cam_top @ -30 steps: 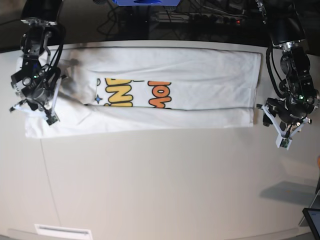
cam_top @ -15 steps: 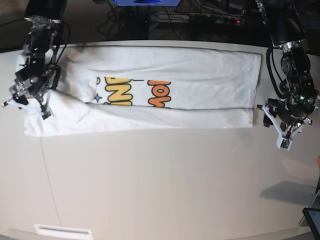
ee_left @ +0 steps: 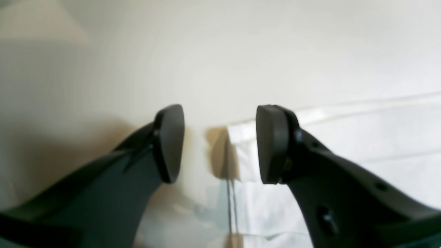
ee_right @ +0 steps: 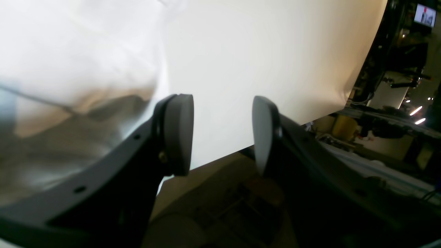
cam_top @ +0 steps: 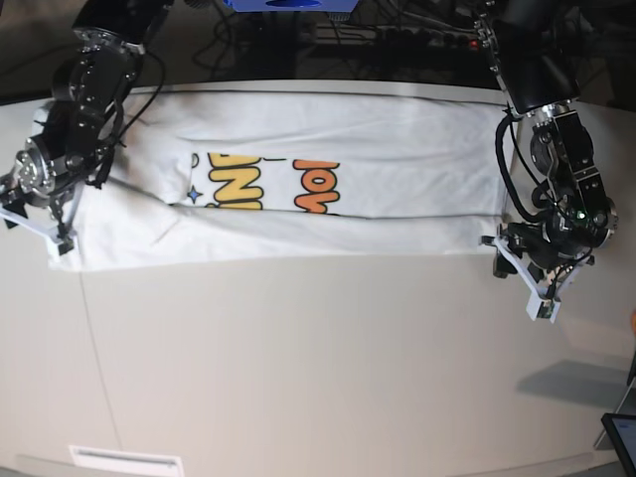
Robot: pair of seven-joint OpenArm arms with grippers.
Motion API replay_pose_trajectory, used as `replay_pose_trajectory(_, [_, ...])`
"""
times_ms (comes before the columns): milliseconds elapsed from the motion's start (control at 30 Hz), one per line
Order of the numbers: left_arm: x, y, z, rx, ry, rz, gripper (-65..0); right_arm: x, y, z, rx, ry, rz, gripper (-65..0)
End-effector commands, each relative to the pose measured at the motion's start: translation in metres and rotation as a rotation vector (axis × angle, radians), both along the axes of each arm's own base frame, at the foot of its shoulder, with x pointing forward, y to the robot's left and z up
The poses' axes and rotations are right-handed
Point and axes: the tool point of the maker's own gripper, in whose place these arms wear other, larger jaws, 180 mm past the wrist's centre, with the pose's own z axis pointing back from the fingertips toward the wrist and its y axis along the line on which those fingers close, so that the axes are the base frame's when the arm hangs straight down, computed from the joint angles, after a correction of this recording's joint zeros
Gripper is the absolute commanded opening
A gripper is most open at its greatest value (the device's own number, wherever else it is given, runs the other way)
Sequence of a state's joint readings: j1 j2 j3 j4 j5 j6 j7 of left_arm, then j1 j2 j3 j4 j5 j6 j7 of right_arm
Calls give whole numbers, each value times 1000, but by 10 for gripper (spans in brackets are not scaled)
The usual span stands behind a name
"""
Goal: Fold the T-shirt properly
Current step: 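Reposition both grippers at the folded edge of the shirt, then grasp the folded edge with both grippers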
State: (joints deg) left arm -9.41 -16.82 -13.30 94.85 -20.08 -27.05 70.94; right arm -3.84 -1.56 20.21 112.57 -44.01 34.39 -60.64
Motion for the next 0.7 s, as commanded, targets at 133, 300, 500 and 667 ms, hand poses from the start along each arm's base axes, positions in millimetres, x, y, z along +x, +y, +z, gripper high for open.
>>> replay_pose_trajectory(133, [-7,5,0,15,25,4,-474,1,-11,8,-19,-35,-24,-384])
replay_pose_trajectory(300, [-14,13,-1,12,50,39,-506,3,-8,7,-15,-33,-18,-384])
replay_pose_trajectory(500, [-28,30,-3,-19,75,126,-368,1,-8,6,-15,-29,-18,-382])
replay_pose_trajectory(667, [-37,23,-4,17,80,55,-339,1,-7,5,-13,-26,-16,-383])
